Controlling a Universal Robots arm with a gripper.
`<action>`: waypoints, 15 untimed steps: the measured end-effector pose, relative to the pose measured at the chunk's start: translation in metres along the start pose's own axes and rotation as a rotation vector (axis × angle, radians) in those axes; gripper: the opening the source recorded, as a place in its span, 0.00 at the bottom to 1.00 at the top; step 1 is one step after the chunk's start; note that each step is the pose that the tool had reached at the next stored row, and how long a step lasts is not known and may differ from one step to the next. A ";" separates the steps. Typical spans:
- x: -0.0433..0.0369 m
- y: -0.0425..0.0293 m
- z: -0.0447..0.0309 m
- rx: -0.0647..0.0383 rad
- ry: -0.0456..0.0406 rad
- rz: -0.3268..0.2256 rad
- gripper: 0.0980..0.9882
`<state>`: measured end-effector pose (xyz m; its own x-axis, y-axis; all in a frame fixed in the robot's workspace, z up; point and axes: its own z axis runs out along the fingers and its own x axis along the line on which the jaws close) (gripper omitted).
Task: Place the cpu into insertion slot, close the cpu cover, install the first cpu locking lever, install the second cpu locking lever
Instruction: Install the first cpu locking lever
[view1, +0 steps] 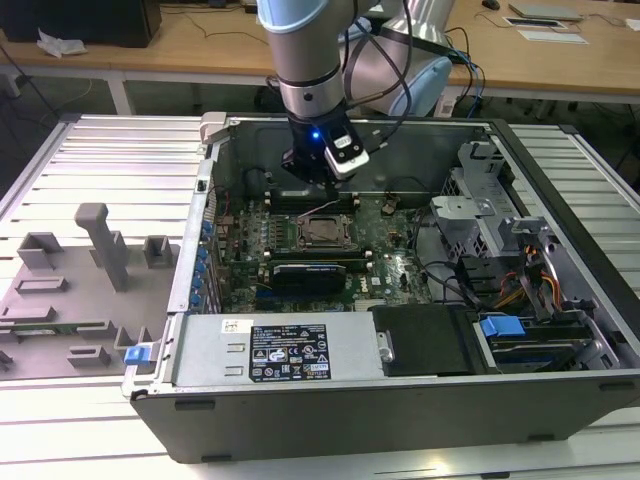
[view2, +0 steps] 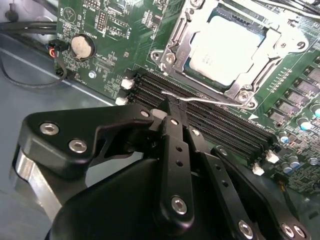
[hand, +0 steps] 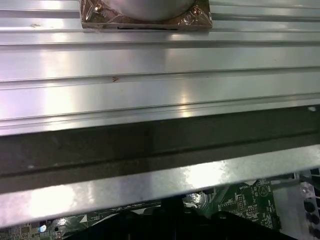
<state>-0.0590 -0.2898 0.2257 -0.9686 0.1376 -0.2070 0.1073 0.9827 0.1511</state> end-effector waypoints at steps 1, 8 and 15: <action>0.0007 -0.0003 0.0012 0.001 -0.0006 0.004 0.01; 0.0054 -0.0019 0.0092 0.007 -0.0050 0.032 0.01; 0.0076 -0.0022 0.0148 0.018 -0.0130 0.082 0.01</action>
<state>-0.0633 -0.2890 0.2095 -0.9534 0.2196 -0.2071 0.1908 0.9700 0.1503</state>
